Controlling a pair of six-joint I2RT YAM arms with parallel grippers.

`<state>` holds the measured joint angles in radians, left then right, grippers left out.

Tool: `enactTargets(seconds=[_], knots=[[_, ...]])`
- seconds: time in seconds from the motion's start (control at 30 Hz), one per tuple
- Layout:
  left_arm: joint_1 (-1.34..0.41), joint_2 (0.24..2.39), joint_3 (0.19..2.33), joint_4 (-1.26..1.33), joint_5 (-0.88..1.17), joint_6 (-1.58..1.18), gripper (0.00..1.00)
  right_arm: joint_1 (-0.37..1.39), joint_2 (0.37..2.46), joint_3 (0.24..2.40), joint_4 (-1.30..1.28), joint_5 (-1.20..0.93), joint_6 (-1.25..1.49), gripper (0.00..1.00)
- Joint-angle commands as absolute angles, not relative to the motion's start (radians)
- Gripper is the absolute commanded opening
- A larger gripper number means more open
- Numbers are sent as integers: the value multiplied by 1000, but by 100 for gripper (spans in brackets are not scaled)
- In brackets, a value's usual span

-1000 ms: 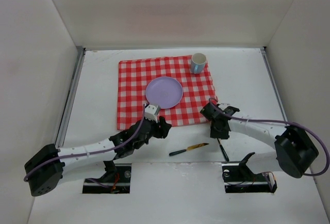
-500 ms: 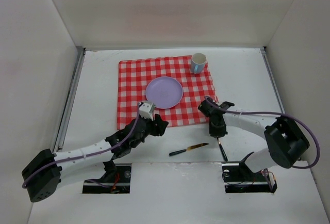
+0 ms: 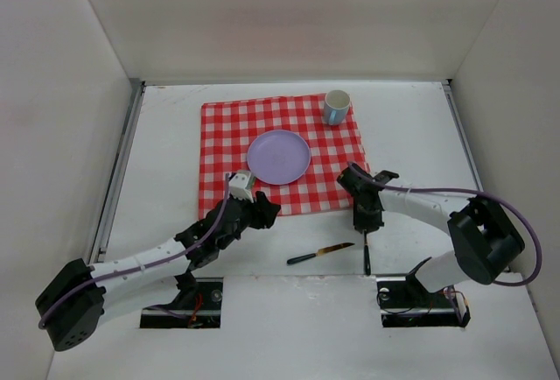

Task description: Set the dinner table for one person

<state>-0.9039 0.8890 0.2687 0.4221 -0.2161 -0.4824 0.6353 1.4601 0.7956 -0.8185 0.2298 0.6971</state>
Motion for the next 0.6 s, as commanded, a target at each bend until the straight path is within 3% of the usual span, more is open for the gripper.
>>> enactTargets(seconds=[0.0,0.23,0.57], knots=[[-894,862,259,468,-198,-497,47,630,1457,815,-776,219,693,24],[-875,851,252,468,-199,-502,47,627,1428,813,-790,238,698,4],[-852,827,258,462,-206,-514,46,628,1226,909,-931,373,739,1]])
